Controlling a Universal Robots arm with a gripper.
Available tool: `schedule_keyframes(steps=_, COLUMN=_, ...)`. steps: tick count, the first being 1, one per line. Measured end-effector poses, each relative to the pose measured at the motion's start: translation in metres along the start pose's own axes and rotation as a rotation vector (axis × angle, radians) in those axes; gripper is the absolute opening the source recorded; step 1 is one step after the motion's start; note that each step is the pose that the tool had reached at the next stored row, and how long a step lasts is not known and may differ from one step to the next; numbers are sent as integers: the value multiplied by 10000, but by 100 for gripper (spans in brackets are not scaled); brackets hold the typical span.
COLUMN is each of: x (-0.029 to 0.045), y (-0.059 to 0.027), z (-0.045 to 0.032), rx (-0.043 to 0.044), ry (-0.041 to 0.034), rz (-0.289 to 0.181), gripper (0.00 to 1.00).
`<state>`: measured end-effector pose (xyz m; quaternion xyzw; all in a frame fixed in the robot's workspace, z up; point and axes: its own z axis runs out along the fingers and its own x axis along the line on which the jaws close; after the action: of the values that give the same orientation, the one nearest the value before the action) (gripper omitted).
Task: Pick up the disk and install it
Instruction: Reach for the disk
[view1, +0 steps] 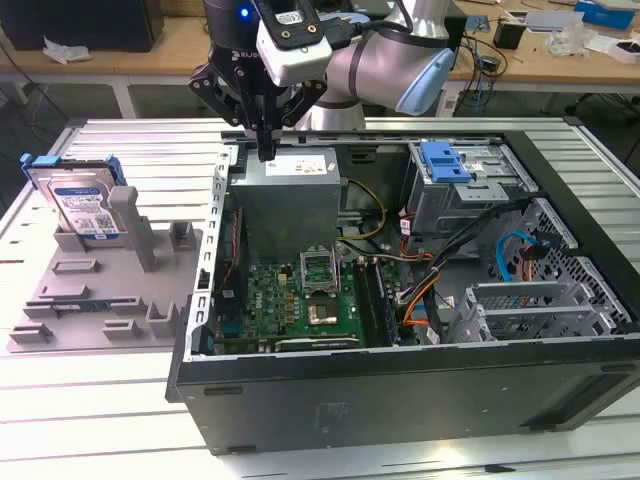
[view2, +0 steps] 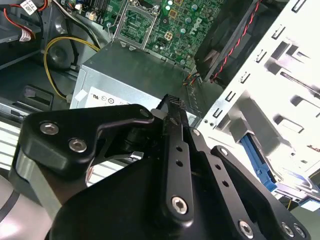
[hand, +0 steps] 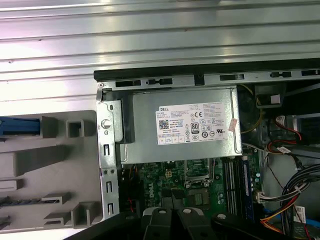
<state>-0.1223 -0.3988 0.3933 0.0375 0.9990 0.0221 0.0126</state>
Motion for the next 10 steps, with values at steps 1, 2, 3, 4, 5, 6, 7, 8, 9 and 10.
schedule_keyframes(steps=1, x=10, y=2, z=0, rx=0, ry=-1, rz=1, gripper=11)
schedule_keyframes(steps=2, x=22, y=6, z=0, rx=1, ry=-1, rz=0, gripper=11)
schedule_keyframes(steps=3, x=44, y=15, z=0, rx=1, ry=0, rz=0, gripper=11)
schedule_keyframes(steps=4, x=61, y=24, z=1, rx=1, ry=0, rz=0, gripper=11)
schedule_keyframes(steps=5, x=115, y=51, z=2, rx=1, ry=0, rz=-2, gripper=11)
schedule_keyframes(steps=6, x=178, y=82, z=3, rx=1, ry=1, rz=0, gripper=11)
schedule_keyframes(steps=7, x=220, y=102, z=4, rx=1, ry=0, rz=-1, gripper=11)
schedule_keyframes(steps=8, x=251, y=116, z=4, rx=1, ry=0, rz=-1, gripper=11)
schedule_keyframes(steps=9, x=294, y=134, z=5, rx=0, ry=0, rz=1, gripper=11)
schedule_keyframes(steps=10, x=330, y=149, z=6, rx=0, ry=-1, rz=0, gripper=11)
